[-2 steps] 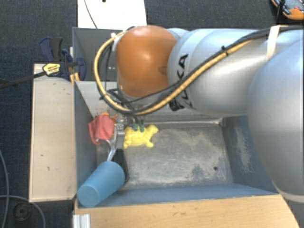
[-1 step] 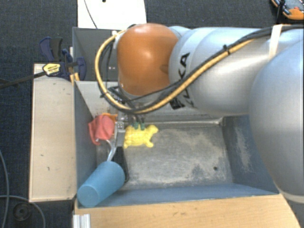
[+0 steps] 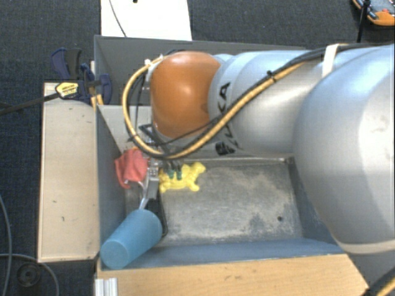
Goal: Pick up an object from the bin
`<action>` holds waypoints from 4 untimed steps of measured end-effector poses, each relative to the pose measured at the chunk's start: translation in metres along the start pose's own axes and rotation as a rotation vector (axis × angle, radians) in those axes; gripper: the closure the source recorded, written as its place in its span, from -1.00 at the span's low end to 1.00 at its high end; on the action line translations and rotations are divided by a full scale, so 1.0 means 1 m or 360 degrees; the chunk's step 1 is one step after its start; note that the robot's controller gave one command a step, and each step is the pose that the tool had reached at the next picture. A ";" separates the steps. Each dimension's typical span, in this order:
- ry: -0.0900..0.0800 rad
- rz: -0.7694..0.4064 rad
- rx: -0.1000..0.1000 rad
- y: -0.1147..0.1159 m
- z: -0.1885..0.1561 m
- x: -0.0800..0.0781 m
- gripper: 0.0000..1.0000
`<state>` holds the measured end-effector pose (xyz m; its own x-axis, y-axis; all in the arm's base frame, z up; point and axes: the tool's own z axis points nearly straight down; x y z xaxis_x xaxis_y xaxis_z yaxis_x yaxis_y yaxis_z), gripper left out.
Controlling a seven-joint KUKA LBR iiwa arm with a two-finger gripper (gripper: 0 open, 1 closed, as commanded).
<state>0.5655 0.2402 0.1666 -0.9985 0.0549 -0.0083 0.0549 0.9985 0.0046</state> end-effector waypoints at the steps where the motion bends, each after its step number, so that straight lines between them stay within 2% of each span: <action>1: 0.0009 0.0152 0.0005 -0.009 0.045 0.004 -1.00; 2: -0.0046 0.0146 -0.0013 -0.018 0.059 0.036 -1.00; 3: -0.0060 0.0291 -0.0005 -0.026 0.059 0.043 -1.00; 4: -0.0057 0.0231 -0.0002 -0.031 0.072 0.027 -1.00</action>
Offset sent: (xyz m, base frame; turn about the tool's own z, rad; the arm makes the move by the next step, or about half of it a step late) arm -0.0719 -0.0187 -0.0791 0.0791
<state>0.5373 0.2111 0.0938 -0.9791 0.1989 -0.0433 0.1987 0.9800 0.0100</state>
